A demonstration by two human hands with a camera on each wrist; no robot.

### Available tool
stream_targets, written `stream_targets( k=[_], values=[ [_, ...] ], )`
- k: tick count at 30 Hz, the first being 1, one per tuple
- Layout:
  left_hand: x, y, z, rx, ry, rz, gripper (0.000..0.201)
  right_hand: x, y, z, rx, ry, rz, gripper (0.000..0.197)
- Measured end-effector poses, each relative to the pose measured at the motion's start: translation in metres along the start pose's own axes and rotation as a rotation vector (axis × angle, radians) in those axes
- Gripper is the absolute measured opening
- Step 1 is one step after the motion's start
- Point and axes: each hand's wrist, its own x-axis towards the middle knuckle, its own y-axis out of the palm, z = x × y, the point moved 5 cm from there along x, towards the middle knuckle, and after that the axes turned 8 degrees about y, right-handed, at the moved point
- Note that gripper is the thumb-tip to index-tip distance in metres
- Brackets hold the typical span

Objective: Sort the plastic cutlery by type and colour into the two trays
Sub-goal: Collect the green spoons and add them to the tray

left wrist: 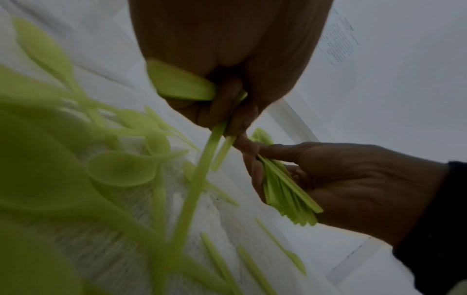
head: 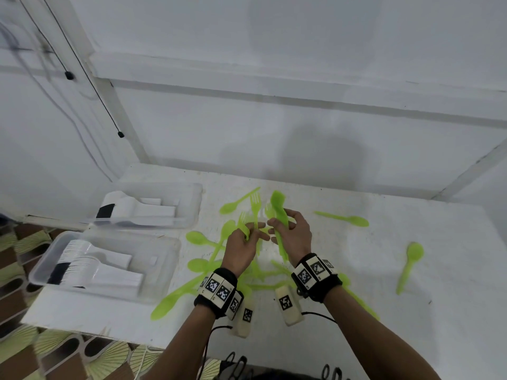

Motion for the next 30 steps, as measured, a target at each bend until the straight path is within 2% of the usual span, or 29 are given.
stream_targets(
  k=[2,5,7,12,15,17,20,25,30],
  values=[
    [-0.001,-0.001,0.004,-0.066,-0.053,-0.042,0.033,0.002,-0.003,-0.002,-0.031,-0.008,-0.011,0.020],
    [-0.004,0.003,0.006,-0.071,-0.072,-0.006,0.033,0.001,-0.002,-0.005,-0.012,0.012,0.036,0.011],
    [-0.003,0.005,0.004,-0.077,-0.090,-0.015,0.031,-0.001,0.001,-0.006,0.006,0.023,0.063,0.013],
    [0.005,0.004,0.005,-0.181,-0.113,-0.151,0.030,-0.012,0.007,0.000,-0.099,-0.058,0.112,0.013],
    [0.005,0.001,0.011,-0.262,-0.180,-0.234,0.020,-0.018,0.010,0.004,-0.153,-0.070,0.178,0.020],
    [0.005,-0.005,0.016,-0.328,-0.245,-0.290,0.015,-0.018,0.010,0.002,-0.158,-0.009,0.228,0.022],
    [0.007,-0.011,0.017,-0.393,-0.218,-0.268,0.017,-0.020,0.015,-0.004,-0.127,0.103,0.349,0.029],
    [0.008,-0.010,0.023,-0.272,-0.203,-0.265,0.028,-0.023,0.023,-0.010,-0.171,0.068,0.401,0.026],
    [0.008,-0.010,0.019,-0.014,-0.144,-0.267,0.018,-0.026,0.023,-0.014,-0.249,0.030,0.381,0.024]
  ],
)
